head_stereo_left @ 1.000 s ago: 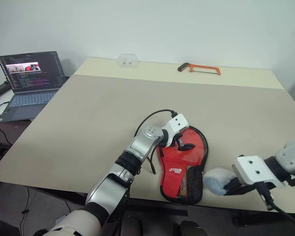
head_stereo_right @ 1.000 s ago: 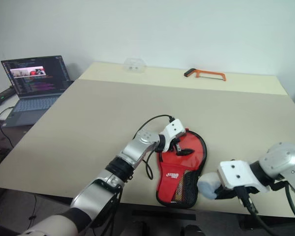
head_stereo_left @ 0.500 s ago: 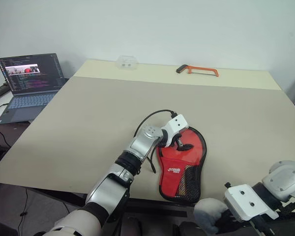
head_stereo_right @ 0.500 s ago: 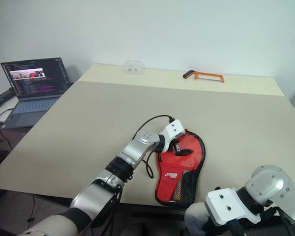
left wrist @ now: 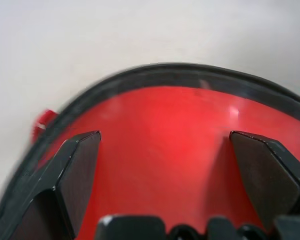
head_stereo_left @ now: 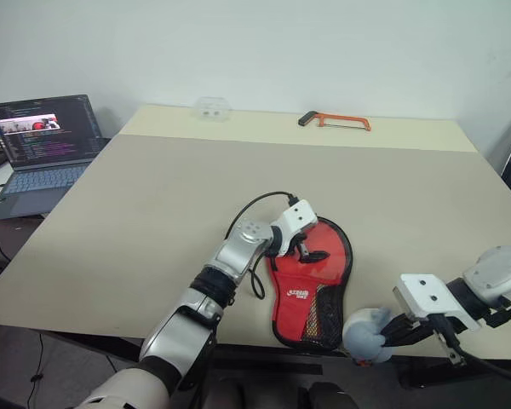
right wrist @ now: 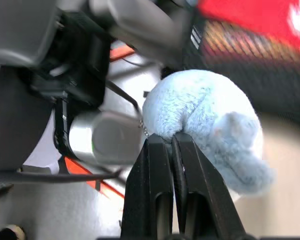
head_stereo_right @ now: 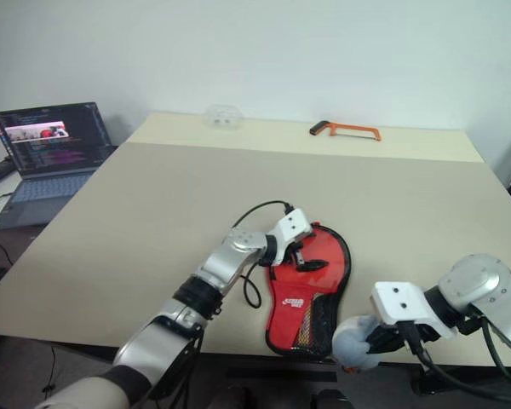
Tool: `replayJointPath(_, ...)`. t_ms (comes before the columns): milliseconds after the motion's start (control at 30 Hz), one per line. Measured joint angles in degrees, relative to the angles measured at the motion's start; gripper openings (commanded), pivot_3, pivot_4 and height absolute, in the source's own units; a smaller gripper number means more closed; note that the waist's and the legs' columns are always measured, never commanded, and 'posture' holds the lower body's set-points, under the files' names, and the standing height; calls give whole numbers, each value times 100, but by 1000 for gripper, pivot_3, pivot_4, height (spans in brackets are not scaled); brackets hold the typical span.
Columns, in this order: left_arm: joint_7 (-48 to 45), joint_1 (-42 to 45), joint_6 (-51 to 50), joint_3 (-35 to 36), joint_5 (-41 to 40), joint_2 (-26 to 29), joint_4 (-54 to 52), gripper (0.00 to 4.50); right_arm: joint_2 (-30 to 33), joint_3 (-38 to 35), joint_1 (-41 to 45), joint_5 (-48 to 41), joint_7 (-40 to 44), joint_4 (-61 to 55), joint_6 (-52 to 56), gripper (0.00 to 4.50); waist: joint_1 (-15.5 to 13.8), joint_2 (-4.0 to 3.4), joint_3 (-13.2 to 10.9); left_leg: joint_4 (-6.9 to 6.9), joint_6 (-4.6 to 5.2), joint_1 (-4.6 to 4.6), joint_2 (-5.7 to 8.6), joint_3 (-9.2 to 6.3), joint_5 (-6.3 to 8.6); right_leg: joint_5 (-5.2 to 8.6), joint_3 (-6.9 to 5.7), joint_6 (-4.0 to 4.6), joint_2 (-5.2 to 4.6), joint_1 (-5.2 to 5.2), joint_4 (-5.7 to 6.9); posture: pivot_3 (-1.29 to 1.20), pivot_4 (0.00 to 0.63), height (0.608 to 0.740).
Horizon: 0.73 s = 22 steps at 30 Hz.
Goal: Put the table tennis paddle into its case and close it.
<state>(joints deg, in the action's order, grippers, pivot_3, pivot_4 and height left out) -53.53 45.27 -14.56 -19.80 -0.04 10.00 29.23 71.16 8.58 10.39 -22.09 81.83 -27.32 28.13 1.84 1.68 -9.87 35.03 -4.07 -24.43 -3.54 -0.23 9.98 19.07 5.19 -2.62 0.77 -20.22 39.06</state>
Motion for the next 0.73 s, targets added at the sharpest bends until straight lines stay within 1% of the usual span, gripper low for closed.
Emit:
replayJointPath(33,-116,-53,-8,5,-48,61,-123,4500,18,-10,-11,8,48,110,-20,1265,-2,-1,-1,0,0,0,0,0,0,0,-1,0,0,0,0,0,150,740)
replayJointPath(67,-305,-140,-15,22,-178,185,-429,4500,20,-57,-27,-5,113,284,-49,1636,-4,-1,-6,0,0,-2,-1,-1,0,0,-1,0,1,-1,0,0,150,740)
replayJointPath(133,-526,-180,-23,92,-334,379,-863,4500,13,-128,-42,-88,194,510,-62,2231,-7,-1,-8,1,0,-3,0,0,0,0,0,0,1,-1,0,0,150,740)
replayJointPath(200,-827,-203,-40,224,-552,764,-1441,4500,-60,-401,-79,-422,242,751,83,2939,6,-1,-11,1,0,-2,-1,3,0,0,4,0,1,0,1,0,150,740)
replayJointPath(300,-1315,-340,-180,650,-949,1677,-2245,4500,-243,-1179,-291,-1088,270,1067,460,3939,24,-2,-13,0,0,3,-9,3,0,0,6,1,6,1,3,0,150,740)
replayJointPath(367,-1593,-565,-247,1121,-1175,2466,-2509,4500,-373,-1776,-503,-1546,226,1125,772,4491,41,-6,-15,-3,0,4,-12,3,0,0,5,2,8,0,3,0,150,740)
replayJointPath(467,-2081,-1395,-235,1961,-1559,3675,-2786,4500,-450,-2896,-1196,-1989,224,1120,1167,4491,44,-4,-19,-6,0,3,-11,9,1,2,5,3,0,0,-3,0,150,740)
replayJointPath(533,-2317,-1887,-262,2549,-1746,4257,-2765,4500,-452,-3611,-1614,-2050,251,1214,1397,4491,28,4,-27,-5,2,2,-10,11,4,3,1,4,-5,-2,-4,0,150,740)
replayJointPath(600,-2482,-2474,-220,3097,-1922,4660,-2922,4500,-462,-4159,-2051,-2065,309,1279,1482,4491,-12,6,-27,-6,6,3,-7,10,7,10,-4,-7,-12,4,-7,0,150,740)
replayJointPath(633,-2538,-2914,-173,3403,-1940,4850,-2987,4500,-488,-4428,-2303,-2027,327,1330,1485,4491,-20,6,-27,-6,10,3,-6,11,9,16,-5,-16,-16,3,-8,0,150,740)
replayJointPath(733,-2578,-3759,-11,3779,-1860,5074,-2963,4500,-594,-4627,-2798,-1930,357,1427,1497,4491,-26,6,-29,-6,13,7,-11,17,10,25,-1,-5,-22,0,-6,0,150,740)
